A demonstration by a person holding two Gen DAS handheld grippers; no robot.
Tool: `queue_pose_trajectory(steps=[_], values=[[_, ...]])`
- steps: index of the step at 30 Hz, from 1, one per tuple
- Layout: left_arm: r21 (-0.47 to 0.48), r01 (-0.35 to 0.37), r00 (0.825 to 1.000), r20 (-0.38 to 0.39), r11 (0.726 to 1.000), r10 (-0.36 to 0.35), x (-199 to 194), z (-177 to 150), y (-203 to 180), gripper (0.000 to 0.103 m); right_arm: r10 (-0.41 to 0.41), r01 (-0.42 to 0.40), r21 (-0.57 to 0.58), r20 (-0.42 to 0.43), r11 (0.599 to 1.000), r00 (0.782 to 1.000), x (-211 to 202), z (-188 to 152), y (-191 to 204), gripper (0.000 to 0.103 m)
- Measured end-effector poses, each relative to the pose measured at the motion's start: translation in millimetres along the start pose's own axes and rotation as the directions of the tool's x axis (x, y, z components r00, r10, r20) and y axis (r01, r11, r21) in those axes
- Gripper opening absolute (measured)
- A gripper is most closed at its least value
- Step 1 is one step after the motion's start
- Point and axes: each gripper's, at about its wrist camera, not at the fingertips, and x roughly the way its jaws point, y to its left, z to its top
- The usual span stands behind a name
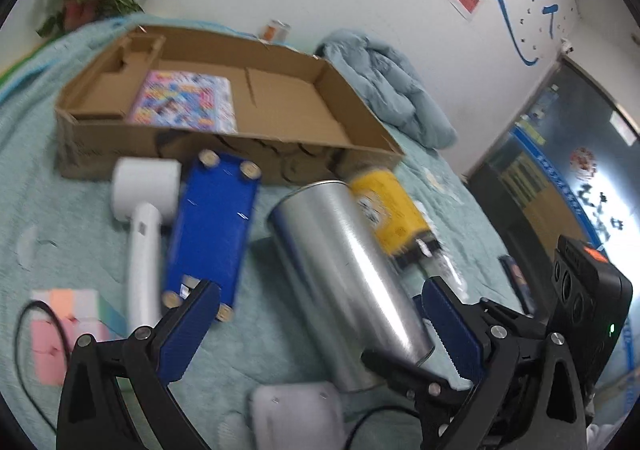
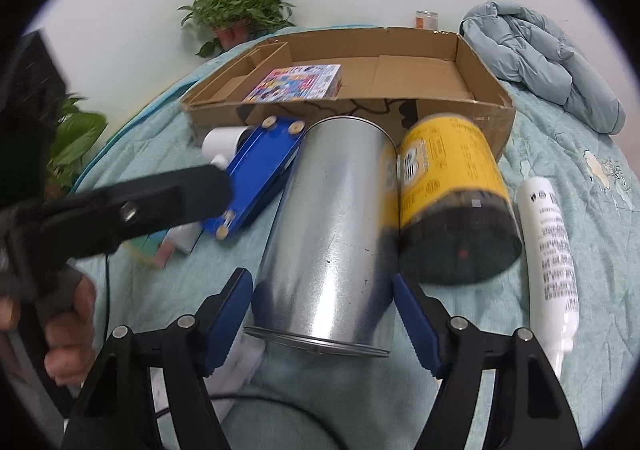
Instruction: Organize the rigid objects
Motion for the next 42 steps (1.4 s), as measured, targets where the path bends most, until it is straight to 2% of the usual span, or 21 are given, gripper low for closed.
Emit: queue_pose_trajectory(steps=[4, 8, 11, 12, 14, 17, 22, 27, 35, 42], values=[[-0.042, 0.112, 0.990, -0.082, 0.993, -0.115, 15.2, -12.3, -2.9, 0.101, 0.039, -0.040, -0.031, -0.028, 0.999, 0.999, -18.0, -18.8, 2.7, 0.073], [-0.046, 0.141, 0.980, -0.132, 0.989, -0.146, 29.7, -18.9, -7.0, 0.099, 0.168, -0.163, 0.088, -0.052, 0.983, 0.984, -27.8, -16.2, -17.6, 0.073], [-0.061, 0.182, 0.968, -0.166, 0.981, -0.190, 42.8, -17.6, -9.9, 0.099, 0.171, -0.160, 0.140, -0.068, 0.977, 0.983, -23.4, -10.4, -31.9, 0.073], [-0.061, 0.183, 0.967, -0.169, 0.981, -0.191, 44.9, -16.8, -10.9, 0.099, 0.176, -0.160, 0.168, -0.085, 0.973, 0.981, -19.0, -9.6, -37.0, 0.074], [-0.053, 0.178, 0.968, -0.172, 0.983, -0.184, 47.4, -16.0, -12.1, 0.099, 0.258, -0.222, 0.252, -0.116, 0.942, 0.959, -5.6, -7.8, -46.9, 0.074], [-0.056, 0.156, 0.969, -0.187, 0.986, -0.164, 51.5, -18.3, -11.2, 0.098, 0.307, -0.258, 0.280, -0.147, 0.924, 0.940, 9.0, -8.1, -43.5, 0.077], [-0.066, 0.108, 0.968, -0.221, 0.992, -0.120, 56.6, -25.8, -2.9, 0.092, 0.279, -0.234, 0.229, -0.186, 0.945, 0.942, 20.9, 1.1, -20.2, 0.083], [-0.113, 0.118, 0.966, -0.218, 0.987, -0.140, 60.7, -28.5, 5.6, 0.091, 0.222, -0.189, 0.175, -0.201, 0.966, 0.954, 26.6, 2.7, -4.4, 0.085], [-0.109, 0.117, 0.974, -0.182, 0.987, -0.136, 48.7, -31.1, 5.9, 0.087, 0.170, -0.146, 0.138, -0.180, 0.980, 0.969, 23.8, 1.4, 1.4, 0.084], [-0.044, 0.083, 0.992, -0.096, 0.996, -0.087, 12.9, -19.7, -12.3, 0.085, 0.156, -0.147, 0.085, -0.115, 0.985, 0.981, 6.5, 13.5, 10.8, 0.084]])
